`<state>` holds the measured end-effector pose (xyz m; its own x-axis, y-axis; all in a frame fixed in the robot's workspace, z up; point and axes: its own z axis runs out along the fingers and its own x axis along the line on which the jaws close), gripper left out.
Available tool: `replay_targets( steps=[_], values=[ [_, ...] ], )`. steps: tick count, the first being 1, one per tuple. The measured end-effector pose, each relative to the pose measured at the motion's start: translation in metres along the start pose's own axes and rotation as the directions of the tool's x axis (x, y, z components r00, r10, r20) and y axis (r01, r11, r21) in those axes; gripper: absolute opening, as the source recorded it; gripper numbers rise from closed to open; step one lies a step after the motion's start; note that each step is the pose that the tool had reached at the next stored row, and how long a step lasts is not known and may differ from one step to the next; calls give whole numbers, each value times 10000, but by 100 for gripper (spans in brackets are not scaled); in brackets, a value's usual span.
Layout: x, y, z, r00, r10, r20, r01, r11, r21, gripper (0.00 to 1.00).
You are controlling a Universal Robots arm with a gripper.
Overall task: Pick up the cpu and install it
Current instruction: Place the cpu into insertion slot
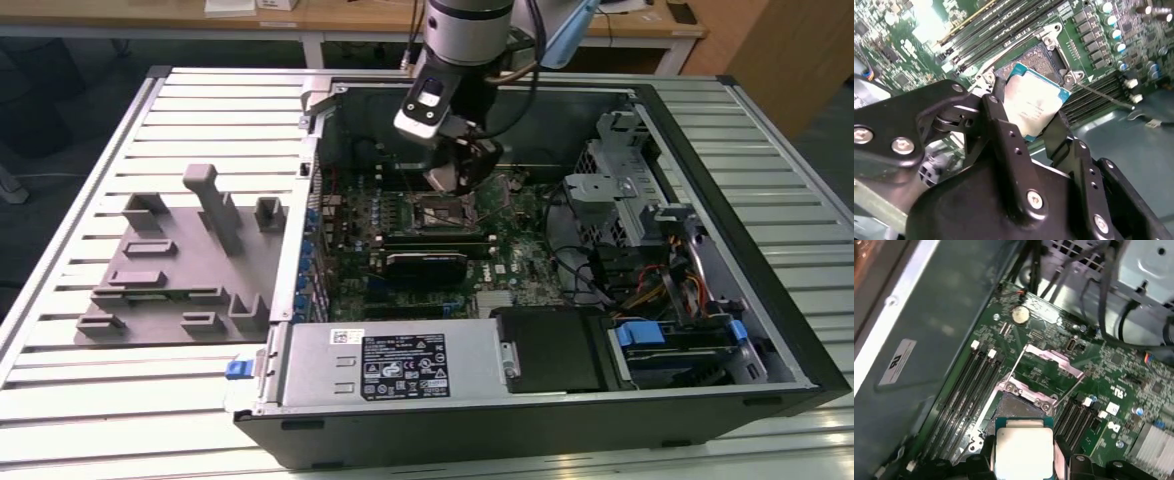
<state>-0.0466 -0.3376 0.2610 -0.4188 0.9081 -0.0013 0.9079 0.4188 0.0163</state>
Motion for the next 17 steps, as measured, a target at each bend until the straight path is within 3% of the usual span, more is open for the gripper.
replay_targets(
  steps=[5,9,13,17],
  values=[
    [0,0,3,9962,868,14,-868,9962,1,54],
    [0,0,6,9876,1572,26,-1572,9876,0,54],
    [0,0,11,9748,2231,37,-2231,9748,-2,54],
    [0,0,18,9573,2891,48,-2891,9573,-7,54]
  ],
)
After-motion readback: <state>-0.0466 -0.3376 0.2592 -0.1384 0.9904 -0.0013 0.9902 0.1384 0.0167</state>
